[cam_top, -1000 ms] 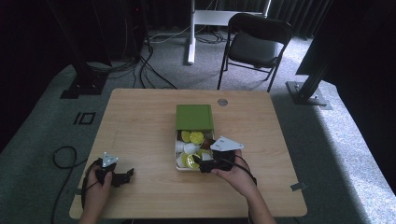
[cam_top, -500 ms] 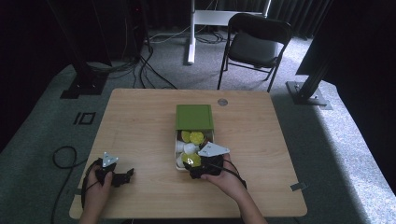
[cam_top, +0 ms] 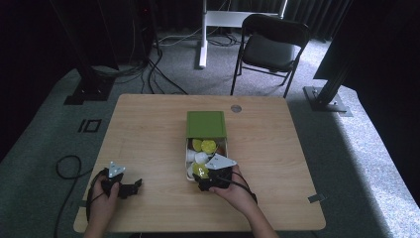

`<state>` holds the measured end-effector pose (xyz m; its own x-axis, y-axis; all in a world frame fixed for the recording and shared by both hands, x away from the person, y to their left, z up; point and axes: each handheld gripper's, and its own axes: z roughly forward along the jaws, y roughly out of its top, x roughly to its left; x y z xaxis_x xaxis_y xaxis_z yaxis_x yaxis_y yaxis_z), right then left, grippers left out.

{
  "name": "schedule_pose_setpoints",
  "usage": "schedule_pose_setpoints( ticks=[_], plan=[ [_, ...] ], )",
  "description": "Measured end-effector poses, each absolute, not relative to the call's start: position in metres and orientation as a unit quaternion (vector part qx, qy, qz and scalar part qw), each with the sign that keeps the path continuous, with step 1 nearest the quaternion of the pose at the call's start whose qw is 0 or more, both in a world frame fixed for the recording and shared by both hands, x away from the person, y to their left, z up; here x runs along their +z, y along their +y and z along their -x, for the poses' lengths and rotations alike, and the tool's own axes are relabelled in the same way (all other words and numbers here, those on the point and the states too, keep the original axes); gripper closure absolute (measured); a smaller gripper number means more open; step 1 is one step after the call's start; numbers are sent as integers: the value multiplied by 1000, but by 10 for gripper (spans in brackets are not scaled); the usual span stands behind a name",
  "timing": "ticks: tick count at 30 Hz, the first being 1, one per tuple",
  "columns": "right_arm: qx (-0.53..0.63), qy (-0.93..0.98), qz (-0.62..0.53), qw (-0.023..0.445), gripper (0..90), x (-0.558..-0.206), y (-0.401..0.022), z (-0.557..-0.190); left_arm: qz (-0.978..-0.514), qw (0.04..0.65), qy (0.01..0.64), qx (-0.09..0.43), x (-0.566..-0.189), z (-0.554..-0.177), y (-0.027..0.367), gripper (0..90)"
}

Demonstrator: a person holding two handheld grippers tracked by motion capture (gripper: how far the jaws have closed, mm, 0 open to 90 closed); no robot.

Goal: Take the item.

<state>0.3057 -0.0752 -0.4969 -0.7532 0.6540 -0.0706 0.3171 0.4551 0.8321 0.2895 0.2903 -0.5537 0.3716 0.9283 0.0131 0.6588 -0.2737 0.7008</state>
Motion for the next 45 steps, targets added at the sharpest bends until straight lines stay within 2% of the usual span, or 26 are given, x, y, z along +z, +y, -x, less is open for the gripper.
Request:
schedule_pose_setpoints(
  ticks=[1,4,5,12,22,45],
  plan=[
    [426,833,-289,201,232,-497,-75,-305,-768,310,517,217,-554,-289,290,86],
    [417,838,-284,208,244,-499,-74,-305,-768,310,517,217,-554,-290,290,85],
    [407,842,-280,216,285,-500,-72,-305,-768,310,517,217,-554,-289,290,85],
    [395,847,-289,206,367,-505,-71,-306,-768,311,517,218,-554,-290,290,86],
    [399,842,-312,186,378,-504,-71,-309,-767,311,517,217,-554,-290,290,86],
    [447,812,-316,203,378,-460,-92,-313,-768,310,516,218,-554,-290,290,85]
  ],
)
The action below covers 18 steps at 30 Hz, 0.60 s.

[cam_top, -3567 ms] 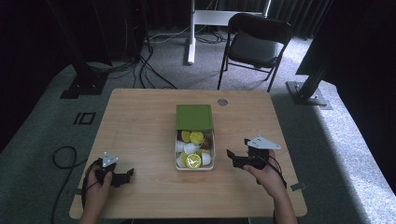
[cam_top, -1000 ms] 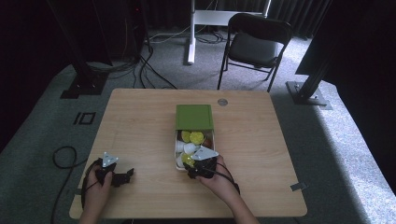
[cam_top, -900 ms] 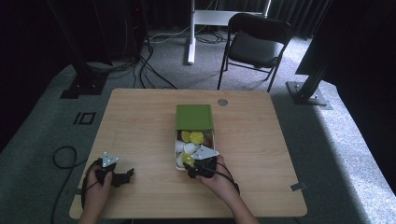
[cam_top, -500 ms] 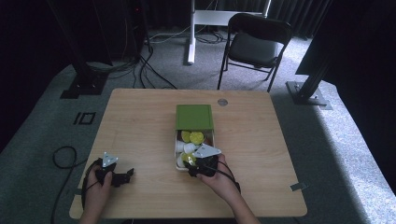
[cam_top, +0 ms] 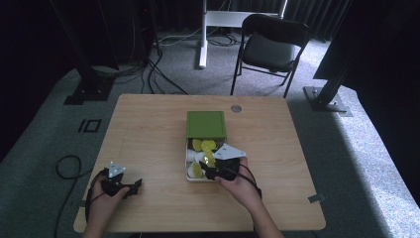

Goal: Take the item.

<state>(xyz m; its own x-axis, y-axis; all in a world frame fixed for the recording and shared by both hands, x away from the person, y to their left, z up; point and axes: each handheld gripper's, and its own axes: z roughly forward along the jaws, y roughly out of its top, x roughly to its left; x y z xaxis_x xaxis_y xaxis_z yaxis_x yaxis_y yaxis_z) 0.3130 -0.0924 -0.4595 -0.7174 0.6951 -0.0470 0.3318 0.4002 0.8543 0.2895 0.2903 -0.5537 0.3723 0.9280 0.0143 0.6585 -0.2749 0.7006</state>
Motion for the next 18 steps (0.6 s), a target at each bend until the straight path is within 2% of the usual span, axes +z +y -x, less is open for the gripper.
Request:
schedule_pose_setpoints(
  ticks=[18],
  plan=[
    [457,760,-369,278,379,-432,-145,-332,-767,311,517,218,-554,-290,290,85]
  ],
)
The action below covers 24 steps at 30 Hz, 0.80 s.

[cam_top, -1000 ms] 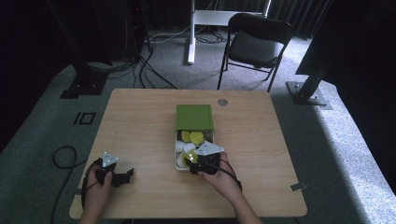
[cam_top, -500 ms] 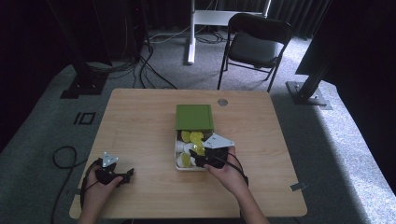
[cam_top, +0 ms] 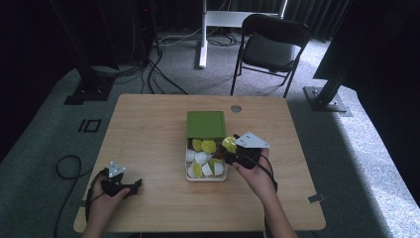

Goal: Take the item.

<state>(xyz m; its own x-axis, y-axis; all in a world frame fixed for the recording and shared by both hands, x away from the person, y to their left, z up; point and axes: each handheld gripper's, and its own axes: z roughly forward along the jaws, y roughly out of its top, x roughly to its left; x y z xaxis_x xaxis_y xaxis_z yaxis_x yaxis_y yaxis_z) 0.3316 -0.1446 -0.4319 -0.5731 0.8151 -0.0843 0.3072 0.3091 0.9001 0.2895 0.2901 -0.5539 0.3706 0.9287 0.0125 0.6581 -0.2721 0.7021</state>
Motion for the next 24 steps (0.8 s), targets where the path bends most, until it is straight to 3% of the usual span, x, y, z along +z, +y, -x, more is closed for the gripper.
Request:
schedule_pose_setpoints(
  ticks=[13,24],
  plan=[
    [434,732,-419,316,379,-438,-180,-360,-768,311,517,218,-554,-290,290,86],
    [418,713,-463,322,379,-464,-193,-388,-768,310,517,218,-554,-290,290,86]
  ],
)
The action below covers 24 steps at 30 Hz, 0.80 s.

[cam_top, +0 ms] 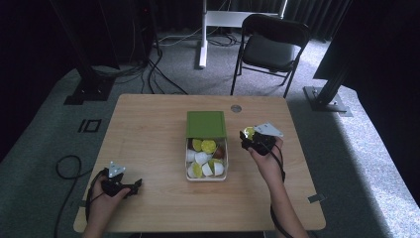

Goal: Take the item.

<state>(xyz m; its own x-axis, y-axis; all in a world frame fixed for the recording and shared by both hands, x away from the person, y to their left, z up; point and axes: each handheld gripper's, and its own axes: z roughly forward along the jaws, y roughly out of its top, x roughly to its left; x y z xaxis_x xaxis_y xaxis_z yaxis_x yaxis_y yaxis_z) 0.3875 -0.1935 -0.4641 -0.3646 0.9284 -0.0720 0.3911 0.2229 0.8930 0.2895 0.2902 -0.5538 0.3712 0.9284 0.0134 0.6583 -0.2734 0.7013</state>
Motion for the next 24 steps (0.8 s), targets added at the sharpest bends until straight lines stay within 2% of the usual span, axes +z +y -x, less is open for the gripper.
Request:
schedule_pose_setpoints(
  ticks=[24],
  plan=[
    [372,705,-526,295,379,-533,-204,-435,-768,310,517,218,-554,-290,290,86]
  ],
)
